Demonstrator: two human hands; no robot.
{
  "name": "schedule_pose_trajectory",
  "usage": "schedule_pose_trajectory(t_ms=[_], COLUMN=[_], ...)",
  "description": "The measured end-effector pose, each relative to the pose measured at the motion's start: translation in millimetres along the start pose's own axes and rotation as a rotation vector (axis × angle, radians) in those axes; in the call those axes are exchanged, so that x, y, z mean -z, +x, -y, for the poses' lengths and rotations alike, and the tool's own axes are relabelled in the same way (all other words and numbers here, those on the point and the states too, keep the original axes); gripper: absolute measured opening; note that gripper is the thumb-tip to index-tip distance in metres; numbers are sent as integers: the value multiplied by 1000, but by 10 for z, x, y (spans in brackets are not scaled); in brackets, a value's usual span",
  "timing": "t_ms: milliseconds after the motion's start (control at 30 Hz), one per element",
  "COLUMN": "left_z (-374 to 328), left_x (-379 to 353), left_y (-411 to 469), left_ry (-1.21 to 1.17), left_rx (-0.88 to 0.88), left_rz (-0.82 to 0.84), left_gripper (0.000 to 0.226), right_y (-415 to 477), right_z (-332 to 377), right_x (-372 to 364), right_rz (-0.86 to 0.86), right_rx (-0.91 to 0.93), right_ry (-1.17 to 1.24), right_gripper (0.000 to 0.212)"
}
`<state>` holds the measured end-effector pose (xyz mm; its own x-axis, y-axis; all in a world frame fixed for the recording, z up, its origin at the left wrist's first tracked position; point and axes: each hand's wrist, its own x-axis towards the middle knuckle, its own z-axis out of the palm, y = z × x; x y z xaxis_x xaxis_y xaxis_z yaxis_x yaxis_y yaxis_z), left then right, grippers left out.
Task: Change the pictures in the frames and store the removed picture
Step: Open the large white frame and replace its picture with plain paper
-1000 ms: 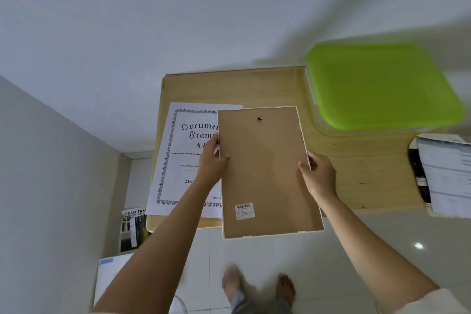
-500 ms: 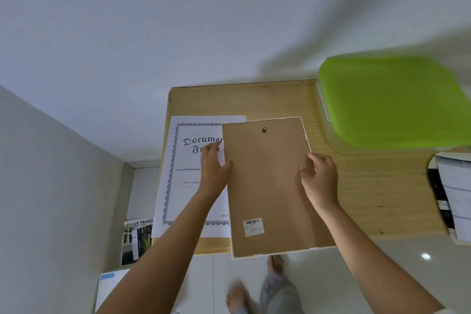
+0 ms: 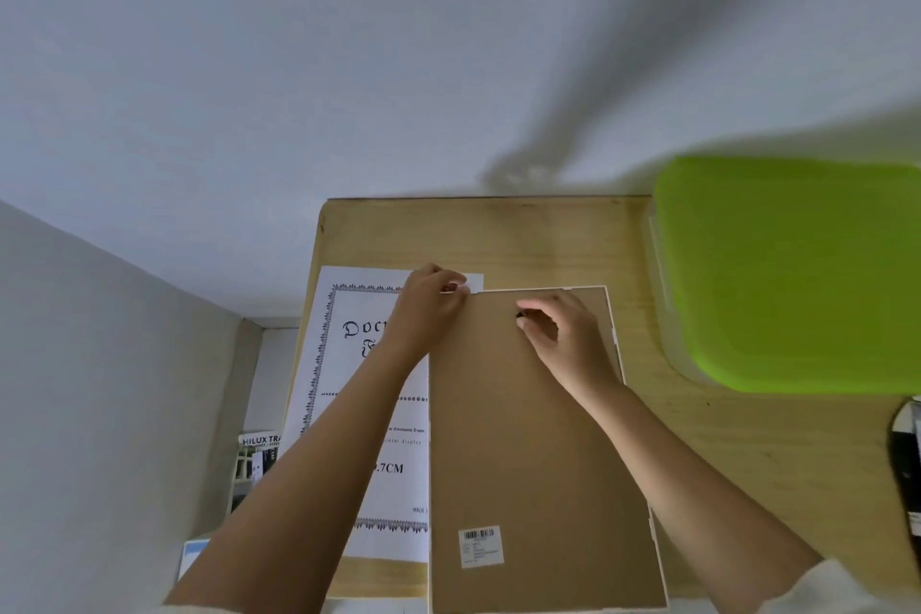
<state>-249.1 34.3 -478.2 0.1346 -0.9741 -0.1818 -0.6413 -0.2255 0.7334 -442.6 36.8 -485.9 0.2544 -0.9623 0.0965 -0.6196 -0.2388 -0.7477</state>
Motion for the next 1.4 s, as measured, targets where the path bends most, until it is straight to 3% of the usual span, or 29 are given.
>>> schedule_pose_trajectory(t_ms=[567,633,867,1067,1400], left_z=[-91,116,341,265,258], left_x=[100,157,57,-82,-123], left_y=[67,-207,-654,-833,-824], left_ry=[-94,-86,-130,-277,-315], left_rx=[66,145,75,199,219], left_rz=[65,12,-216,-250,-271], left_gripper=[15,15,33,26,24], right_y=[-43,-182,-124,-14,-8], right_z=[-67,-22,-108,-177,-154], right_x=[-15,-264,-234,-107,-79], right_rz=[-201,-131,-136,-146,-149], right_rx=[245,262,215,183,205], right_ry=[-5,53,50,45,55], right_gripper=[17,17,13,14,13])
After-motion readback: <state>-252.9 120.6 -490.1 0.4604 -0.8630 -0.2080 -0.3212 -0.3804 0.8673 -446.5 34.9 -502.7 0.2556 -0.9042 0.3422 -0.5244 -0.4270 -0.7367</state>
